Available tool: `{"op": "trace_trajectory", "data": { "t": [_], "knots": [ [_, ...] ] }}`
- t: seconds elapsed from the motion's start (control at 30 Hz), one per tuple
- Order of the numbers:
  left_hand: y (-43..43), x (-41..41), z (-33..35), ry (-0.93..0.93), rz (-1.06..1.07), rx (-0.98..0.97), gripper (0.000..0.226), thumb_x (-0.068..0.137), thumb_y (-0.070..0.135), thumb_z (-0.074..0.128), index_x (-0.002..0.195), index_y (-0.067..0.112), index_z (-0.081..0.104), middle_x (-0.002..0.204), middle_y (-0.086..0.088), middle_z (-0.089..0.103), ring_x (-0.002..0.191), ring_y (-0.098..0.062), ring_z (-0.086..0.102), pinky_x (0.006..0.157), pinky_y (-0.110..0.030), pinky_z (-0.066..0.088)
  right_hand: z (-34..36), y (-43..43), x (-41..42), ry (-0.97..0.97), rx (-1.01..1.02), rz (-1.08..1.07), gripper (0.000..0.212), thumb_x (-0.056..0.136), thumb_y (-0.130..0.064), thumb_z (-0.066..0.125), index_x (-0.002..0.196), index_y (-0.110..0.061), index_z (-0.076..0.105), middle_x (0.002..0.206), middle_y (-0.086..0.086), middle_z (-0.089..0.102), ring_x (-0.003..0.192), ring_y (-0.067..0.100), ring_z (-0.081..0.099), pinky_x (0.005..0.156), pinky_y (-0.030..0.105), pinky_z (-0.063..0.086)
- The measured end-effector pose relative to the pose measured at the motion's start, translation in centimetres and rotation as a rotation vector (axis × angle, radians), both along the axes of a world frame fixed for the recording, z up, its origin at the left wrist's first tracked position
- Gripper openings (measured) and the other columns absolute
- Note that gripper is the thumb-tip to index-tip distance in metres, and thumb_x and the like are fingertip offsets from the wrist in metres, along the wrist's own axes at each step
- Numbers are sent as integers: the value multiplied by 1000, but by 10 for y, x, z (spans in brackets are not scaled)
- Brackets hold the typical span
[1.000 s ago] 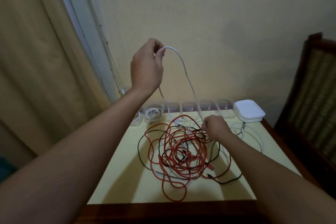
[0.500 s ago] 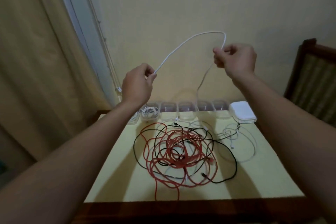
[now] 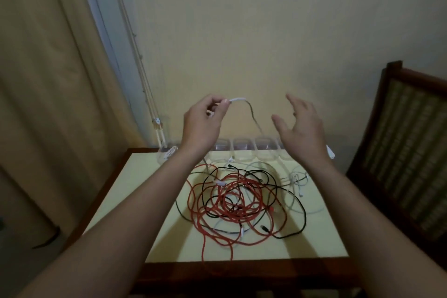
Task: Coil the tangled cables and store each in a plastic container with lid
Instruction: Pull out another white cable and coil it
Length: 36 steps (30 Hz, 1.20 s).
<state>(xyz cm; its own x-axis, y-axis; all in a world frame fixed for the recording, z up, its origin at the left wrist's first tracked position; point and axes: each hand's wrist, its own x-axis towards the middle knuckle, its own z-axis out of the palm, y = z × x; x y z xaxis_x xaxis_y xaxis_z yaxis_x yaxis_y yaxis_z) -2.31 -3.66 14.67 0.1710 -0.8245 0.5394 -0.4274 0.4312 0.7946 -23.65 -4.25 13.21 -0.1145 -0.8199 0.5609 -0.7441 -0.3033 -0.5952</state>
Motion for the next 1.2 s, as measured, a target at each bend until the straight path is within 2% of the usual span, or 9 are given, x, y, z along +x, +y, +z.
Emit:
{"op": "trace_trajectory", "data": {
  "t": [0.1,0.2,0.27,0.37,0.63,0.8,0.93,1.07,1.2],
  "knots": [
    [23,-16,-1,-29,-160,43,13,96,32,65,92,24,75,80,11,66,79,-7,58,78,-31,47,1,36,20,80,-151,237,47,102,-37,53,146,-23,51,144,5,55,132,19,49,111,35,38],
    [48,-28,-1,31,-249,84,16,95,30,67,84,22,75,73,13,66,71,-7,58,69,-30,46,0,63,29,-29,-83,375,25,104,-28,54,123,-21,69,103,-15,72,94,3,64,85,25,50],
    [64,-31,-1,169,-267,162,14,95,29,68,86,20,74,65,14,57,54,-5,47,54,-23,39,-4,74,24,-202,-32,365,21,104,-23,53,105,-20,73,71,-24,63,67,-2,57,63,17,42],
    [88,-23,-2,531,-368,333,9,97,20,64,99,12,68,63,5,45,42,-6,29,37,-19,24,-15,86,6,-344,-37,214,21,103,-23,54,92,-22,73,60,-25,57,55,-1,47,54,16,31],
    [147,0,-14,1143,-672,553,17,97,18,54,112,16,62,73,7,51,37,-2,28,38,-14,26,-39,142,-13,-529,-28,31,20,98,-30,65,78,-24,64,71,-10,60,60,2,46,60,25,41],
    [179,4,-20,1290,-721,705,21,96,22,54,113,12,60,70,7,51,34,-3,25,35,-15,15,-50,174,-21,-607,-35,-37,19,96,-31,69,77,-27,65,76,-9,65,69,7,56,65,26,44],
    [195,9,-30,1492,-764,762,40,95,18,46,131,6,56,79,4,58,44,-5,31,43,-16,21,-56,185,-26,-735,-45,-69,16,94,-32,72,79,-28,67,83,-6,68,81,9,61,73,25,47],
    [203,7,-34,1381,-624,695,39,99,12,45,136,6,56,68,9,50,41,-3,27,43,-16,15,-64,194,-34,-749,-52,-119,14,93,-36,71,84,-26,69,90,0,71,86,13,63,76,29,50],
    [200,3,-38,1211,-393,543,35,104,15,43,135,7,57,59,8,26,38,-4,18,39,-19,10,-71,209,-33,-516,75,-42,10,96,-26,68,87,-26,69,84,-11,67,76,6,59,69,21,44]
  ]
}}
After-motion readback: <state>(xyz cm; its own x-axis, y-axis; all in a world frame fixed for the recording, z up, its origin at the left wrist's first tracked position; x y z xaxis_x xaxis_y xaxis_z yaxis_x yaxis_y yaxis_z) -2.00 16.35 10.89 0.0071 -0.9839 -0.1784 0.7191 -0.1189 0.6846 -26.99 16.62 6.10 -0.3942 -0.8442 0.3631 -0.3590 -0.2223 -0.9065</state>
